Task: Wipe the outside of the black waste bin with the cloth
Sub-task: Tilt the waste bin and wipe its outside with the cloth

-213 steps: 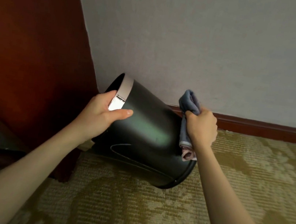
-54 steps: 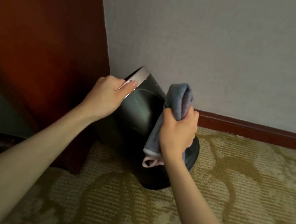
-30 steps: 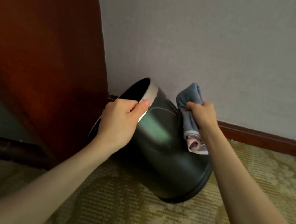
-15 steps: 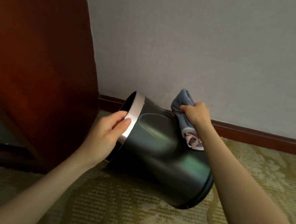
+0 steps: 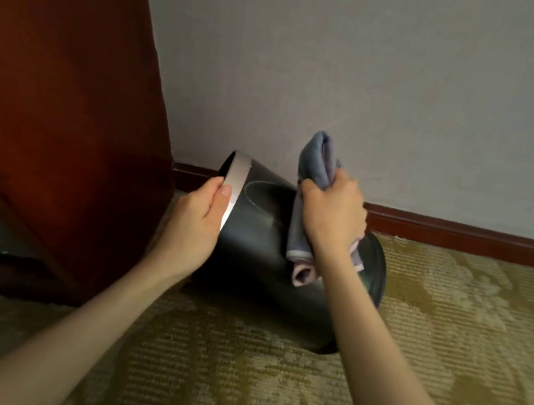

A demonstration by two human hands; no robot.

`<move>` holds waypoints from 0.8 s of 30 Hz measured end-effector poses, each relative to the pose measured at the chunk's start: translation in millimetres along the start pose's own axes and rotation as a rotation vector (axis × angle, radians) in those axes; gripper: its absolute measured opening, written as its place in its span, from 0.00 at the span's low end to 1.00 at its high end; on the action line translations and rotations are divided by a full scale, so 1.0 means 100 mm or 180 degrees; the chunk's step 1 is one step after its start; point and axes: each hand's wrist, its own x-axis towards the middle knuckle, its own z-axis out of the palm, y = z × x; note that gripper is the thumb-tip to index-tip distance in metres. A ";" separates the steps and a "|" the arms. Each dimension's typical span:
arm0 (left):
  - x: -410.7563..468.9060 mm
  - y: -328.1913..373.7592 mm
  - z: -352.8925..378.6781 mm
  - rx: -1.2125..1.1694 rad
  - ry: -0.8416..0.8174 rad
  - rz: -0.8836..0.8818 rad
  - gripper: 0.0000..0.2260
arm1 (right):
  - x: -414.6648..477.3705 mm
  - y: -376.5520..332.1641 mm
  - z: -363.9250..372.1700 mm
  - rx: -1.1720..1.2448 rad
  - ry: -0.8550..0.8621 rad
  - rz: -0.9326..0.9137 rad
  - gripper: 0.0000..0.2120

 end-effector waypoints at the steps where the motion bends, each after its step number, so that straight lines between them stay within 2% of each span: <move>1: 0.05 -0.01 0.01 0.0084 0.0035 -0.0027 0.17 | -0.14 -0.03 0.02 0.0083 0.0207 -0.0130 0.17; 4: 0.15 -0.01 0.03 0.0246 0.0086 -0.0054 0.15 | -0.56 -0.04 0.08 0.0271 0.0652 -0.0440 0.16; 8: 0.17 0.04 0.04 0.0370 0.0102 0.0098 0.14 | -0.76 0.02 0.08 0.0414 0.0693 -0.0556 0.18; 12: 0.13 0.18 0.08 0.0284 0.0047 0.0409 0.14 | -0.59 0.07 -0.05 0.0575 0.0497 -0.0343 0.17; 15: 0.06 0.24 0.10 0.0214 -0.0116 0.0611 0.13 | -0.41 0.10 -0.17 0.0661 0.0459 0.0103 0.15; 21: -0.11 0.29 0.07 0.0125 -0.0407 0.1087 0.10 | 0.13 0.16 -0.32 0.0649 -0.0412 0.0600 0.10; 24: -0.24 0.28 0.05 -0.0050 -0.0541 0.1311 0.13 | 0.42 0.23 -0.30 0.0468 -0.0899 0.0632 0.15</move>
